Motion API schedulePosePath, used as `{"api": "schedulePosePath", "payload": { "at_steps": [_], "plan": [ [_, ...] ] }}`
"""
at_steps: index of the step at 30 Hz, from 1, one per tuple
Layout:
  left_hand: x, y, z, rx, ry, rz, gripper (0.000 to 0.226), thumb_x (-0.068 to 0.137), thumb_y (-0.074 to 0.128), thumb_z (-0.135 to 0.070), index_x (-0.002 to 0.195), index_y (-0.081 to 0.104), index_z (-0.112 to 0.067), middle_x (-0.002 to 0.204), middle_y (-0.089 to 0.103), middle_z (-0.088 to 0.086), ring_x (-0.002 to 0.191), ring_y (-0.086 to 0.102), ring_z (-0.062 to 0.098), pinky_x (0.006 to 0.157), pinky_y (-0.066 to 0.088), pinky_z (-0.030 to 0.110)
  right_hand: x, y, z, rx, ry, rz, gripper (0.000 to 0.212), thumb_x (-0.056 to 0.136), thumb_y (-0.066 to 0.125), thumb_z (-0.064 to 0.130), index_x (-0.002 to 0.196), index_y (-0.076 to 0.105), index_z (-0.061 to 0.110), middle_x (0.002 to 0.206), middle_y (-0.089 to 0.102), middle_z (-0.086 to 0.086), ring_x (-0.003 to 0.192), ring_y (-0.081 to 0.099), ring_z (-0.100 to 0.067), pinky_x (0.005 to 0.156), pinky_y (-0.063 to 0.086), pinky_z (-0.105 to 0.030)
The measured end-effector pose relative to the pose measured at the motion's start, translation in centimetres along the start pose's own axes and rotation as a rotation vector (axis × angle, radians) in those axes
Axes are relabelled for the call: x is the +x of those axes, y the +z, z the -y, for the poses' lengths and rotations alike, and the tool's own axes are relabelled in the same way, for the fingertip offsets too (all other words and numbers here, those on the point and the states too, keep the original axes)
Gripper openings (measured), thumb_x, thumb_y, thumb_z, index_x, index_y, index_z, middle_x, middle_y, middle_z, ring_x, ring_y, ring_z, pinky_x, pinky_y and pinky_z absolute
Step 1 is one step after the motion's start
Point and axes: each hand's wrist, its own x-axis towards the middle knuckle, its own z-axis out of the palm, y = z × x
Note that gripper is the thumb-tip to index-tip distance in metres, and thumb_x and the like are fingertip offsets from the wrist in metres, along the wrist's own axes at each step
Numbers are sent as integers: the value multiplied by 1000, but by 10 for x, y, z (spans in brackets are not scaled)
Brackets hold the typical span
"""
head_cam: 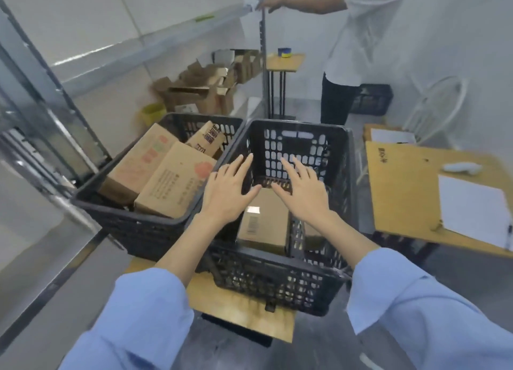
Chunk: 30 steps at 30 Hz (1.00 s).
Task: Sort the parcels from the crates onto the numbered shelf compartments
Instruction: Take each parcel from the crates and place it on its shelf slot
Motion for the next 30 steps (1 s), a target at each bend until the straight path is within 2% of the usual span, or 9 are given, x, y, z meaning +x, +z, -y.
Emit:
{"api": "schedulePosePath", "payload": {
  "at_steps": [6,14,18,21,26,30],
  "plan": [
    [21,51,-4,-38,21,139,74,95,40,-62,157,11,-34,162,24,-2,144,29,23,114,25,45,-3,27,-36,99,103,72,72,97,39,63,157,11,37,164,17,0,147,22,-29,113,29,-51],
    [29,96,12,-213,-87,280,76,93,53,-56,156,17,-32,160,27,0,141,34,27,110,31,49,3,63,-32,309,197,221,84,93,52,61,157,3,40,166,12,4,150,17,-26,117,26,-53],
    [33,110,17,-327,-125,346,80,91,58,-54,156,17,-32,158,30,-1,136,39,27,105,37,47,4,82,-37,418,236,286,97,86,63,61,157,1,37,165,15,5,148,22,-27,116,29,-52],
    [35,120,28,-400,-159,418,87,87,64,-53,156,15,-33,156,30,0,137,37,26,107,39,48,3,95,-44,433,263,348,109,80,70,62,156,-4,38,164,17,4,147,25,-26,115,30,-51],
    [38,137,46,-490,-238,534,97,82,73,-49,156,11,-35,155,30,7,138,36,31,111,36,47,-1,112,-51,447,282,459,120,73,78,59,156,-7,38,164,15,1,147,26,-27,116,30,-51],
    [36,153,47,-515,-270,626,103,78,77,-49,156,12,-33,153,30,10,137,37,31,109,33,40,-6,125,-55,479,327,519,126,70,84,51,156,-7,37,164,15,-2,147,26,-28,116,31,-54]
  ]
}}
